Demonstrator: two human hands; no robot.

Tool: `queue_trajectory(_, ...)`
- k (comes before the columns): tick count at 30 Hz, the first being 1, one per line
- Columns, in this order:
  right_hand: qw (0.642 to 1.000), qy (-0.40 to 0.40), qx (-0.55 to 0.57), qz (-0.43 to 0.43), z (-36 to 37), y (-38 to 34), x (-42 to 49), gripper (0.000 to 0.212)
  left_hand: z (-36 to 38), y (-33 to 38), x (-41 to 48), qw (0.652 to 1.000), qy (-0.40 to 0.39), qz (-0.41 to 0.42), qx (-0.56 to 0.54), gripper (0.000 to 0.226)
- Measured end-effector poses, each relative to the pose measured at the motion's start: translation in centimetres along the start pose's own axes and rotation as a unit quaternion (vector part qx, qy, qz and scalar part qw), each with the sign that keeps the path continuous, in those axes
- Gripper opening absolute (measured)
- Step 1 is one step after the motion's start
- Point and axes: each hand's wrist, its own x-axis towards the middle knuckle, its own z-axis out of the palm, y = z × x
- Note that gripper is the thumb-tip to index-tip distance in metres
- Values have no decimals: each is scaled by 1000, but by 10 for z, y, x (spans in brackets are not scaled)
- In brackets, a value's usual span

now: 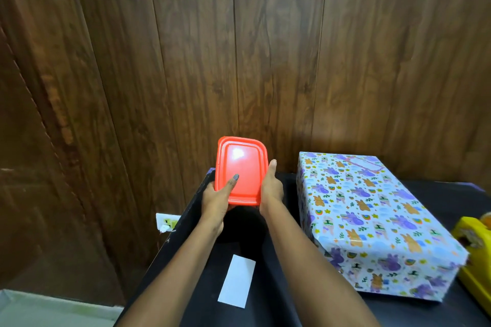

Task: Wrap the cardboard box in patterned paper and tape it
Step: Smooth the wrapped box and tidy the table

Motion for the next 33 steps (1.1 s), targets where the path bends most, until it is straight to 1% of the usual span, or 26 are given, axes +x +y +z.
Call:
queue_trajectory(1,1000,-23,15,5,-2,-3,5,81,-3,1,1,999,1,13,33,56)
queue_trajectory(2,998,-40,41,13,-3,-7,9,89,-7,1,2,997,-9,25,66,56)
queue_trajectory(3,995,-64,67,29,-6,-11,18,92,-11,0,2,995,-25,33,87,54)
queue_trajectory(4,992,-78,93,33,-10,-16,20,84,-13,1,0,994,-44,40,92,50)
queue_trajectory(5,990,-86,105,26,-14,-20,23,69,-14,3,-2,993,-61,46,91,42)
queue_trajectory(6,992,-73,101,19,-16,-23,23,57,-15,4,-5,992,-76,49,89,35)
queue_trajectory(8,996,-37,76,4,-17,-23,26,45,-16,4,-8,990,-95,59,87,27)
queue_trajectory(11,999,-13,37,-10,-17,-22,31,43,-16,5,-11,988,-106,78,86,26)
queue_trajectory(13,999,-14,-30,-23,-16,-30,29,45,-19,8,-10,988,-102,81,88,25)
queue_trajectory(14,995,-13,-88,-44,-19,-37,26,48,-20,10,-11,988,-104,82,84,22)
queue_trajectory(15,985,-20,-150,-82,-13,-46,27,53,-26,14,-6,986,-109,91,91,22)
queue_trajectory(16,970,-37,-207,-121,-13,-57,24,57,-27,15,-6,979,-134,100,114,25)
queue_trajectory(18,929,-112,-308,-174,-5,-75,17,64,-29,18,-6,959,-188,115,176,35)
queue_trajectory(19,903,-136,-360,-191,0,-80,16,66,-29,18,-6,955,-199,122,183,36)
queue_trajectory(21,862,-132,-436,-220,11,-87,17,69,-27,19,-6,956,-193,142,170,34)
queue_trajectory(23,846,-87,-462,-252,16,-88,21,68,-25,20,-6,951,-200,161,172,32)
queue_trajectory(24,845,-74,-465,-255,17,-87,24,67,-25,19,-6,949,-202,164,179,31)
queue_trajectory(26,849,-79,-461,-245,17,-84,29,68,-25,16,-6,951,-193,157,185,34)
queue_trajectory(29,877,-109,-421,-203,17,-76,35,82,-28,10,1,963,-162,133,171,35)
queue_trajectory(31,901,-101,-388,-168,14,-69,34,90,-32,7,5,978,-119,106,134,22)
queue_trajectory(32,906,-98,-383,-148,13,-64,34,93,-33,5,6,983,-107,94,120,15)
queue_trajectory(33,904,-93,-395,-132,12,-57,34,94,-35,2,7,985,-104,83,114,11)
